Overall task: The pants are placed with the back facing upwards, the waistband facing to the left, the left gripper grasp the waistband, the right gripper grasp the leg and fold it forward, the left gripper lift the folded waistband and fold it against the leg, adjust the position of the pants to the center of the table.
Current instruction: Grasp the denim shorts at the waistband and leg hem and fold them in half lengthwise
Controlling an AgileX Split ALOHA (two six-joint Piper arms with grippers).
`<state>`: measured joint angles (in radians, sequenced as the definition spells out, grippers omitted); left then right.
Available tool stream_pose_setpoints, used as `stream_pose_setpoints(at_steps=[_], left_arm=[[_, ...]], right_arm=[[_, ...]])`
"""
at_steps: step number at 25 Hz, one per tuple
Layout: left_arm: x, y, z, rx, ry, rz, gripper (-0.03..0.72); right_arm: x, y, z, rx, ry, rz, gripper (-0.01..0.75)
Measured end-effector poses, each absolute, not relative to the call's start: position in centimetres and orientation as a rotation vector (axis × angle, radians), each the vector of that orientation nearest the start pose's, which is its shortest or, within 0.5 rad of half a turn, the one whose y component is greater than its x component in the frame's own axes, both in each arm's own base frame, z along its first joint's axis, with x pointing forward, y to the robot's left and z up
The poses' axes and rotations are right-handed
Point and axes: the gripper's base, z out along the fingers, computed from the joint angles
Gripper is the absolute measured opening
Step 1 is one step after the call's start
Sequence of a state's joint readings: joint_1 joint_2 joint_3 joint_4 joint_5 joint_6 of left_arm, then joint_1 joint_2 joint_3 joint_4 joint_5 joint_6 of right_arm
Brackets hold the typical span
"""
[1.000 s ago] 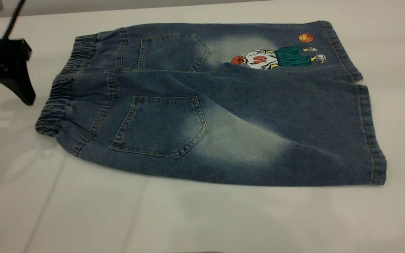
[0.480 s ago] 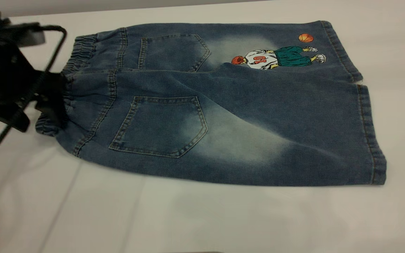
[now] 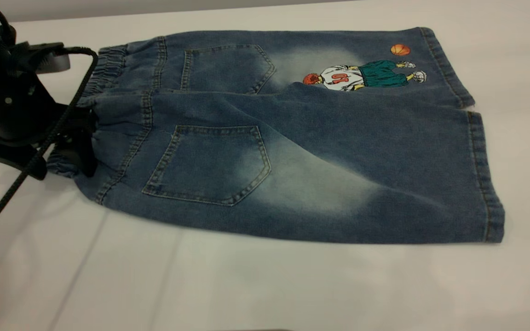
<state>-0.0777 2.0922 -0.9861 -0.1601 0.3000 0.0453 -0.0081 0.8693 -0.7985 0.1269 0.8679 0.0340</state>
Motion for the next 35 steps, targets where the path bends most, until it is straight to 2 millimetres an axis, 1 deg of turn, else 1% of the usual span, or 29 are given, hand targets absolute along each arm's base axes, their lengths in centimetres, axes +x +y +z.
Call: stream_pose_setpoints(at_steps=[1, 3, 8, 9, 12, 14, 17, 20, 22, 25, 31, 33, 35], left_arm=[[34.6, -3.1, 5.9, -0.035, 2.888, -0.102, 0.503], [34.7, -3.1, 5.9, -0.034, 2.879, -0.100, 0.430], [35.1, -3.4, 6.0, -0.050, 2.879, -0.117, 0.121], [35.3, -3.5, 6.1, -0.047, 2.887, -0.120, 0.096], [35.9, -3.7, 6.4, -0.040, 2.926, -0.134, 0.087], [36.6, -3.9, 6.9, -0.030, 2.958, -0.146, 0.086], [37.7, -4.1, 8.1, 0.006, 2.982, -0.162, 0.087], [38.8, -4.3, 9.3, 0.064, 2.975, -0.176, 0.087], [39.5, -4.5, 10.1, 0.101, 2.958, -0.191, 0.087], [40.1, -4.7, 10.7, 0.131, 2.938, -0.226, 0.087], [40.5, -5.1, 11.2, 0.235, 2.909, -0.263, 0.087], [40.5, -5.1, 11.2, 0.284, 2.901, -0.259, 0.087], [40.6, -5.1, 11.3, 0.335, 2.891, -0.254, 0.087]], right_arm=[[15.8, 0.8, 32.2, 0.106, 2.417, 0.166, 0.571], [15.8, 0.7, 32.2, 0.106, 2.414, 0.166, 0.571], [15.8, 0.8, 32.2, 0.107, 2.413, 0.167, 0.571], [15.8, 0.8, 32.2, 0.104, 2.413, 0.166, 0.571], [15.8, 0.8, 32.5, 0.074, 2.405, 0.156, 0.571], [16.0, 0.9, 33.1, 0.049, 2.397, 0.164, 0.571], [16.5, 1.3, 34.6, -0.001, 2.381, 0.208, 0.571], [17.6, 1.9, 35.3, -0.068, 2.389, 0.278, 0.571], [18.8, 2.3, 34.9, -0.115, 2.419, 0.325, 0.567], [20.9, 2.7, 33.5, -0.161, 2.489, 0.384, 0.556], [25.0, 3.3, 28.6, -0.234, 2.678, 0.440, 0.551], [26.1, 4.3, 26.7, -0.292, 2.743, 0.461, 0.551], [26.8, 5.7, 24.9, -0.376, 2.801, 0.476, 0.551]])
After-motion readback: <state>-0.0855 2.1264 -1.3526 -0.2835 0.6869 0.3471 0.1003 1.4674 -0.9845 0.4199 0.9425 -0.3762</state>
